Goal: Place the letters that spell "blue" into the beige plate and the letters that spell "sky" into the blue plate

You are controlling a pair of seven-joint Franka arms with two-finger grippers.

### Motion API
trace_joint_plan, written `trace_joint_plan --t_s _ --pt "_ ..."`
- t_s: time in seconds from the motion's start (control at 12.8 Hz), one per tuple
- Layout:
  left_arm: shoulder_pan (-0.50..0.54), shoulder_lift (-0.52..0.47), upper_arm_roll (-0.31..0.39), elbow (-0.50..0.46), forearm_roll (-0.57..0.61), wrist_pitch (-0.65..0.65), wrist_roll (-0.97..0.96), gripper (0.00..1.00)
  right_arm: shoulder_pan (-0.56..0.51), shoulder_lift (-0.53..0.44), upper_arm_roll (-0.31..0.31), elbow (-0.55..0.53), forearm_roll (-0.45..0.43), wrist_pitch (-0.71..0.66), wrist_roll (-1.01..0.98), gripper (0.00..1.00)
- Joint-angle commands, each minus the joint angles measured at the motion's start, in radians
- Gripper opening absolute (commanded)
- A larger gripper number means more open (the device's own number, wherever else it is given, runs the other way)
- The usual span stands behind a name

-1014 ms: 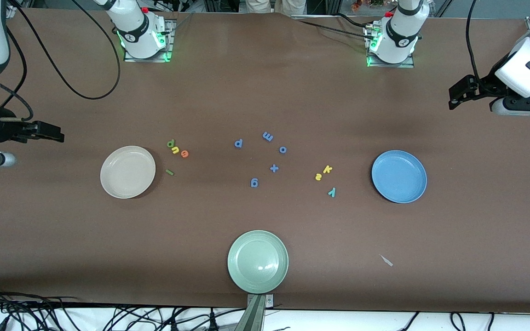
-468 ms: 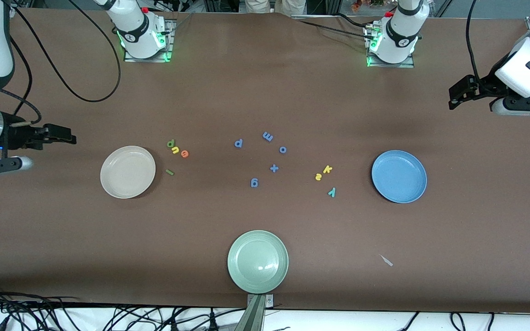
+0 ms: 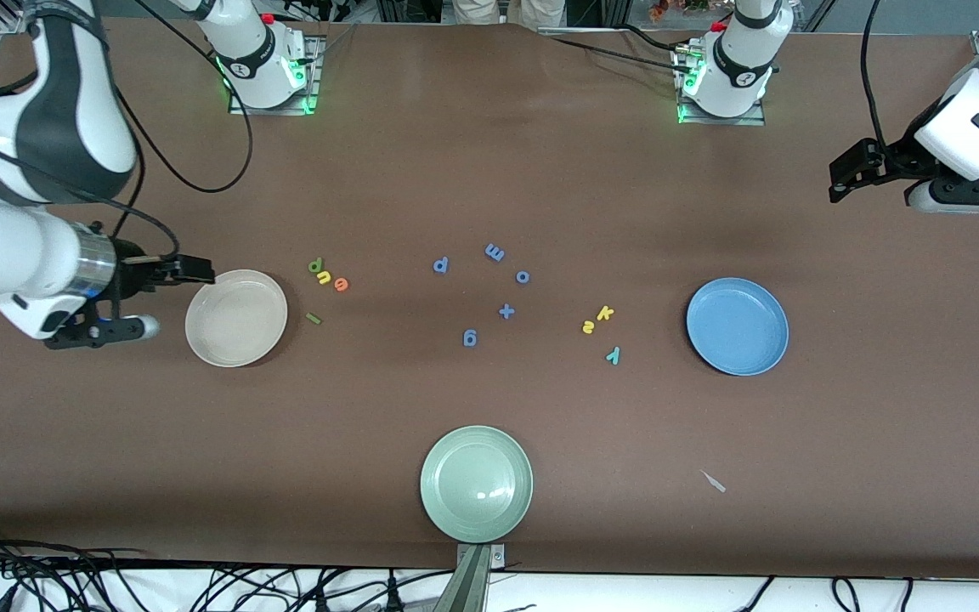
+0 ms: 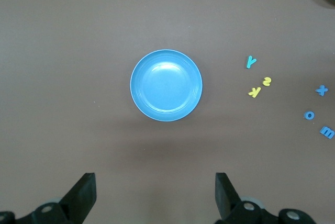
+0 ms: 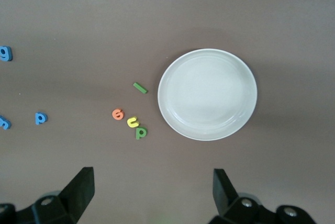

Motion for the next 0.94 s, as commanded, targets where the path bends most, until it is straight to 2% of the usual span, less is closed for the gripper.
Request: trace_joint_plan --t_s 0.0,0.16,0.31,0.62,0.86 --pt "0.001 0.004 0.001 0.021 -0.017 -0.023 0.001 1.0 0.003 0.007 0.009 -0.023 0.003 0.045 0.073 1.0" --pt "-0.012 0.01 -0.001 0.021 -0.022 -0.023 -0.002 1.0 -0.012 -0.016 0.067 -0.121 0.0 0.177 0.171 1.0" --pt "-0.013 0.029 -0.002 0.021 -0.022 -0.024 -0.002 1.0 -0.014 -0.01 0.079 -0.178 -0.003 0.255 0.214 1.0" --pt "-0.013 0.148 -0.059 0.021 -0.023 -0.03 0.001 1.0 -0.012 -0.025 0.116 -0.313 -0.002 0.369 0.341 1.0" --pt "-0.027 0.288 -0.117 0.021 -0.026 -0.014 -0.013 1.0 -0.012 -0.076 0.154 -0.491 -0.003 0.531 0.4 1.0"
